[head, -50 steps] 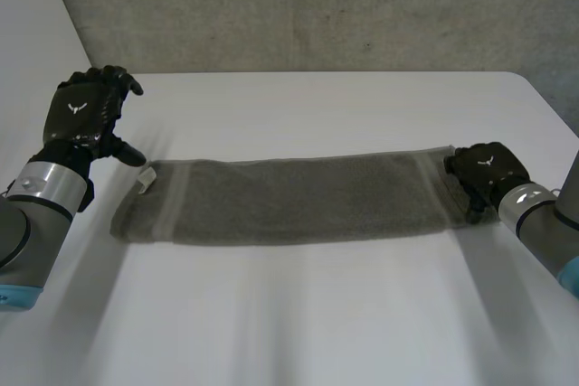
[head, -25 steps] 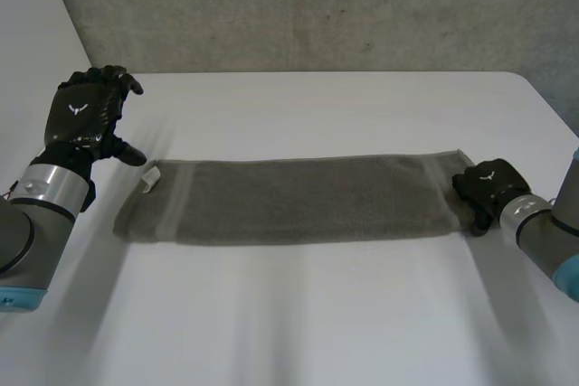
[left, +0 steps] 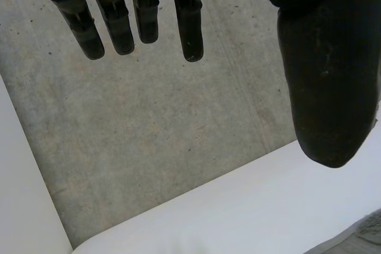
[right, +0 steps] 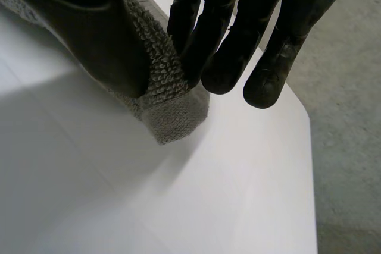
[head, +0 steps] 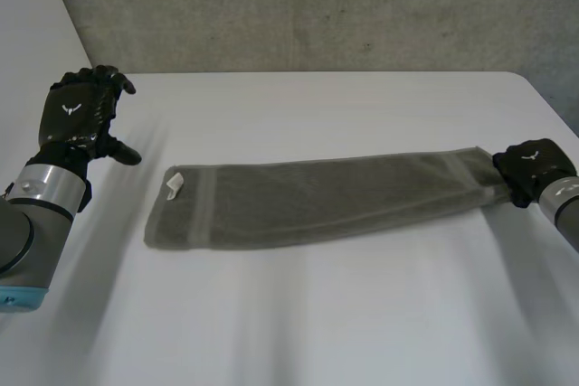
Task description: Fold the towel.
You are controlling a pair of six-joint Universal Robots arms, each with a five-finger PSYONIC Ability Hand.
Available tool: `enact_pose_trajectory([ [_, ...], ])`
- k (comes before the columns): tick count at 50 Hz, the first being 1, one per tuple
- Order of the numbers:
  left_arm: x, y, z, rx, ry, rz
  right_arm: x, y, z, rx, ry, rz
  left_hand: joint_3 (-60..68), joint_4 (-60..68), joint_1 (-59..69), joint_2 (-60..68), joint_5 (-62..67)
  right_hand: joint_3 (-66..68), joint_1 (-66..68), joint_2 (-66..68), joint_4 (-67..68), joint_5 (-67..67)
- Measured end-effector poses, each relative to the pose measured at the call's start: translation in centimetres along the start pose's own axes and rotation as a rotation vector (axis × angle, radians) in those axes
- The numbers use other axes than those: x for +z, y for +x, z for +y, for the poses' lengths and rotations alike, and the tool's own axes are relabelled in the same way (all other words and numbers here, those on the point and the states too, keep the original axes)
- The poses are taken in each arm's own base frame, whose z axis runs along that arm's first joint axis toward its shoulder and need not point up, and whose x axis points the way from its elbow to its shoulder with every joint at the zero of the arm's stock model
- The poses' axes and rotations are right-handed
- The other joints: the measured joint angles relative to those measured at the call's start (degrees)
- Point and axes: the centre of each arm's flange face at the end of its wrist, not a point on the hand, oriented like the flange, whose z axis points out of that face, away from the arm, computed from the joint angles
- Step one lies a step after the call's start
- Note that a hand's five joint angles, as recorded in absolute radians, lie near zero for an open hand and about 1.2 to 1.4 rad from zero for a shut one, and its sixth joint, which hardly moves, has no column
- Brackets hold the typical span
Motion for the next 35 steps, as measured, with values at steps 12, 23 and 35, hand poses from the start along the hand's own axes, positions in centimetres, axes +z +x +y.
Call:
enact_pose_trajectory([
  [12, 0.1, -0.1, 0.0, 0.003, 0.007, -0.001, 1.1, 5.8, 2.4, 0.026, -0.043, 0.128, 0.00, 0.00, 0.00, 0.00, 0.00, 0.51, 0.00, 0.00, 0.00, 0.00],
  [23, 0.2, -0.1, 0.0, 0.006, 0.022, -0.002, 0.6, 9.3, 2.5, 0.034, -0.053, 0.206, 0.00, 0.00, 0.00, 0.00, 0.00, 0.52, 0.00, 0.00, 0.00, 0.00],
  [35, 0.1, -0.1, 0.0, 0.006, 0.022, -0.002, -2.3, 0.8, -9.7, -0.058, 0.210, 0.069, 0.00, 0.00, 0.00, 0.00, 0.00, 0.52, 0.00, 0.25, 0.00, 0.00],
])
